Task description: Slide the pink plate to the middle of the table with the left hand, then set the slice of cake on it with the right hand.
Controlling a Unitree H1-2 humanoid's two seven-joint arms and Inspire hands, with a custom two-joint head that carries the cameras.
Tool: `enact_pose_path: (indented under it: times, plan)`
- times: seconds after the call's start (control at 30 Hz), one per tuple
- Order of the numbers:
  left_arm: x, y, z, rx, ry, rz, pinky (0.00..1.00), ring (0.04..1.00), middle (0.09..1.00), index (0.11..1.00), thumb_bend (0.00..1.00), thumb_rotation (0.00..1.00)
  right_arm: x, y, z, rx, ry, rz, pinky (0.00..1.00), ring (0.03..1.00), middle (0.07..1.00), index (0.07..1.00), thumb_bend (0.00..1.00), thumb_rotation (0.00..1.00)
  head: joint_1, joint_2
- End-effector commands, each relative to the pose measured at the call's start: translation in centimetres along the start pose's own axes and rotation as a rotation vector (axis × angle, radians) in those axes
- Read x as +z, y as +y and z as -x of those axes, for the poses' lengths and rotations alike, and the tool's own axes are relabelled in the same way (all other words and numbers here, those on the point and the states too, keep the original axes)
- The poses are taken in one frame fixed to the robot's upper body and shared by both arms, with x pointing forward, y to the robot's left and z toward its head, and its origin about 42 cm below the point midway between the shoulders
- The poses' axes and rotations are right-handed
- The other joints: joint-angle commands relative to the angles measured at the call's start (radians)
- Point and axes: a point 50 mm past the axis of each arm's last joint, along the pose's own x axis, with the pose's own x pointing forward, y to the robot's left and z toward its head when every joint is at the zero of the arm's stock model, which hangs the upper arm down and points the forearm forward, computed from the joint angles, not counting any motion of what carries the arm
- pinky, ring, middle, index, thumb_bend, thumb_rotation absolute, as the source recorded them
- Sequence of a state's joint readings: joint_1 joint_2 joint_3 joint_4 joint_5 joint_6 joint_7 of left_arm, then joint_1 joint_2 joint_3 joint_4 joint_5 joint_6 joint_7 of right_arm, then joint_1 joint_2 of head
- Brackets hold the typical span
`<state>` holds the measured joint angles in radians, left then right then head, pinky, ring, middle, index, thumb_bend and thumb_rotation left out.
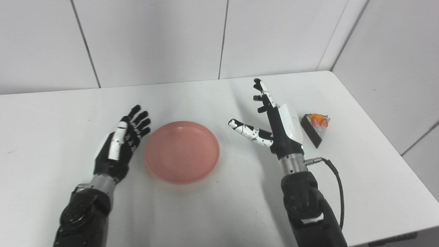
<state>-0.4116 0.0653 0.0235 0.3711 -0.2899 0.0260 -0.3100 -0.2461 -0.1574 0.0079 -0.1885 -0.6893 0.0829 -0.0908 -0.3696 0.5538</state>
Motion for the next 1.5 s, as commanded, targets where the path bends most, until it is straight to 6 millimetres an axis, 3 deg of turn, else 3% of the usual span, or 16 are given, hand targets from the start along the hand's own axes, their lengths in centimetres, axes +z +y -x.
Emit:
enact_pose_path:
  times: [0.0, 0.2, 0.27, 0.4, 0.5, 0.8, 1.07, 1.47]
  plan:
    - [-5.0, 2.3, 3.3, 0.079, 0.203, 0.038, 0.92, 0.922, 0.931, 0.921, 0.41, 1.00, 1.0, -2.7, -1.6, -0.104, -0.032, 0.076, 0.61, 0.773, 0.905, 0.954, 0.79, 0.74, -0.011, -0.004]
    - [-5.6, 4.1, 3.7, 0.070, 0.205, 0.049, 0.92, 0.921, 0.923, 0.909, 0.43, 1.00, 1.1, -5.1, -2.8, -0.168, -0.014, 0.180, 0.65, 0.802, 0.905, 0.945, 0.80, 0.70, -0.079, -0.026]
    - [-5.8, 4.6, 3.7, 0.070, 0.205, 0.051, 0.91, 0.915, 0.919, 0.906, 0.44, 1.00, 1.0, -5.9, -3.2, -0.194, -0.017, 0.210, 0.62, 0.770, 0.886, 0.935, 0.81, 0.69, -0.092, -0.030]
    - [-6.2, 5.4, 3.7, 0.072, 0.206, 0.063, 0.90, 0.902, 0.908, 0.890, 0.44, 1.00, 0.5, -7.6, -4.1, -0.250, 0.008, 0.316, 0.62, 0.794, 0.897, 0.917, 0.83, 0.69, -0.110, -0.038]
    - [-6.4, 5.8, 3.6, 0.072, 0.205, 0.074, 0.89, 0.899, 0.904, 0.884, 0.43, 0.99, 0.0, -8.3, -4.4, -0.280, 0.049, 0.393, 0.63, 0.816, 0.907, 0.900, 0.83, 0.71, -0.121, -0.043]
    - [-6.7, 6.7, 3.9, 0.076, 0.209, 0.072, 0.87, 0.894, 0.900, 0.881, 0.45, 0.97, -1.2, -10.2, -4.9, -0.293, 0.203, 0.528, 0.64, 0.819, 0.918, 0.898, 0.80, 0.63, -0.142, -0.047]
    - [-6.6, 6.9, 4.0, 0.080, 0.211, 0.071, 0.86, 0.889, 0.893, 0.874, 0.44, 0.97, -3.4, -9.2, -5.1, -0.229, 0.237, 0.518, 0.68, 0.879, 0.920, 0.881, 0.81, 0.53, -0.147, -0.043]
    - [-6.5, 6.7, 4.1, 0.076, 0.207, 0.070, 0.87, 0.888, 0.890, 0.870, 0.44, 0.96, -6.9, -8.0, -6.8, -0.152, 0.311, 0.556, 0.65, 0.835, 0.915, 0.866, 0.84, 0.54, -0.137, -0.033]
